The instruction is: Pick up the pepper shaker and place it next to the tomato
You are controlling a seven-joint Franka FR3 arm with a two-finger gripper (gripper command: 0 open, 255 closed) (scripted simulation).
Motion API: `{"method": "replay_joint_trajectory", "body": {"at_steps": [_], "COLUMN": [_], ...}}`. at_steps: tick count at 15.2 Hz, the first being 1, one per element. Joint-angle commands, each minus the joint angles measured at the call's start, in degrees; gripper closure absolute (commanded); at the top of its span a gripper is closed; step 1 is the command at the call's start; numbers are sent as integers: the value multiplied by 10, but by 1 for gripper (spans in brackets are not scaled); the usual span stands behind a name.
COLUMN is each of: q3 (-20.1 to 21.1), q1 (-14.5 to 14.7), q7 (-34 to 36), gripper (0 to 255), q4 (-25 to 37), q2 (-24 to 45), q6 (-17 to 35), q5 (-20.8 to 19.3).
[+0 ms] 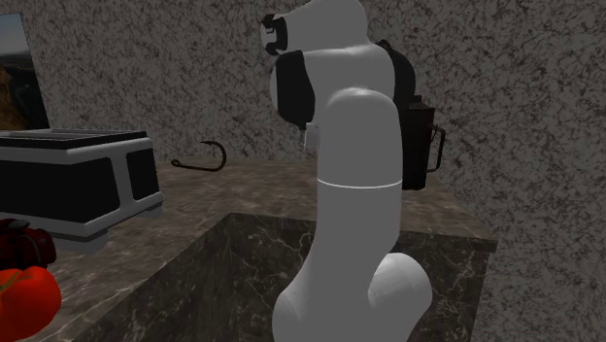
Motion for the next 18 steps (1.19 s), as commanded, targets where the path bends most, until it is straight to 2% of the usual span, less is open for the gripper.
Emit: {"method": "replay_joint_trajectory", "body": {"at_steps": [1,6,10,11,14,18], "q3": [-2,-7,-13,-13,6,39], "q1": [-3,-13,-30,-31,18,59], "q7": [-5,-17,-30,-31,17,82], "gripper": [255,255,255,255,255,255], "q4": [29,123,226,231,121,26], "q2": [11,50,96,99,17,-62], "q6": [-19,-75,-133,-136,-107,-94], "q5": [4,18,37,38,2,-26]}}
